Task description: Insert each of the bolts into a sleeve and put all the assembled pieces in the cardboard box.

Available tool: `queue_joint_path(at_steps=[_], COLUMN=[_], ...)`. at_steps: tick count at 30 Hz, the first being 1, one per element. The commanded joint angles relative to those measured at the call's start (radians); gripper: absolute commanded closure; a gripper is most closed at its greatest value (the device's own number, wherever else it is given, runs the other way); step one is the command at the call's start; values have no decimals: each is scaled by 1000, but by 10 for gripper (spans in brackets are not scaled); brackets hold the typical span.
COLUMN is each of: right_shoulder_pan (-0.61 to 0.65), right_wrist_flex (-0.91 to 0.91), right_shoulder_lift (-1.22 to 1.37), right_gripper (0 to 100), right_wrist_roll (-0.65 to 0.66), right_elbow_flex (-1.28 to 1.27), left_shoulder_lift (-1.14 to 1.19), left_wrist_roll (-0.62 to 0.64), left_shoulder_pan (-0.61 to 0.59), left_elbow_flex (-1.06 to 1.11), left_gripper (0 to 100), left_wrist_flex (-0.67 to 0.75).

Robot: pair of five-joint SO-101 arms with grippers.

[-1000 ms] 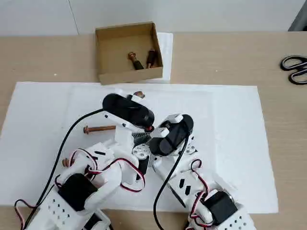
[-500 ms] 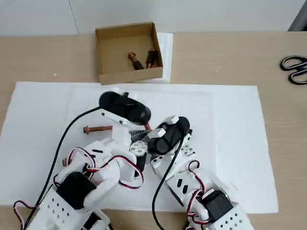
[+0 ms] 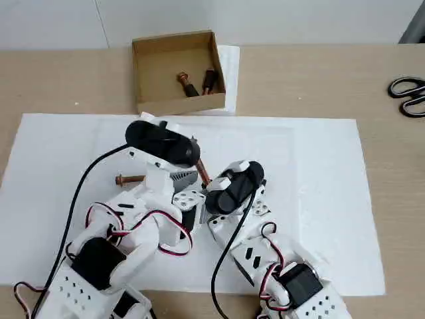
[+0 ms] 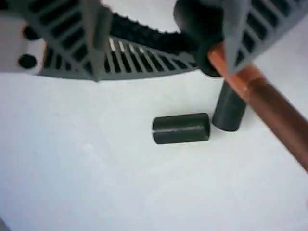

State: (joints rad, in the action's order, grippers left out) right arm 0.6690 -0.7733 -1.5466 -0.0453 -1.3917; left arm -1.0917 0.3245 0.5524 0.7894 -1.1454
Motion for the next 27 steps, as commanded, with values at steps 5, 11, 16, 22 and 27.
queue_joint_path(at_steps=[5,11,16,22,27], right_shoulder_pan=[-2,1,1,2,41], right_wrist_flex=[24,-12,-61,-139,-159], right_shoulder_lift=[-12,-12,-12,-13,-79], right_gripper=[996,996,996,996,996], right_wrist_roll=[3,2,2,0,-31], right_elbow_flex=[64,97,155,186,184], left_shoulder_lift=[0,0,-2,0,0], left_wrist_roll=[-43,-43,-44,-44,-64], left_shoulder_pan=[-104,-107,-109,-109,-109], left_elbow_flex=[-38,16,76,96,96], left_gripper=[818,818,818,818,818], left_wrist_flex=[3,32,106,183,201])
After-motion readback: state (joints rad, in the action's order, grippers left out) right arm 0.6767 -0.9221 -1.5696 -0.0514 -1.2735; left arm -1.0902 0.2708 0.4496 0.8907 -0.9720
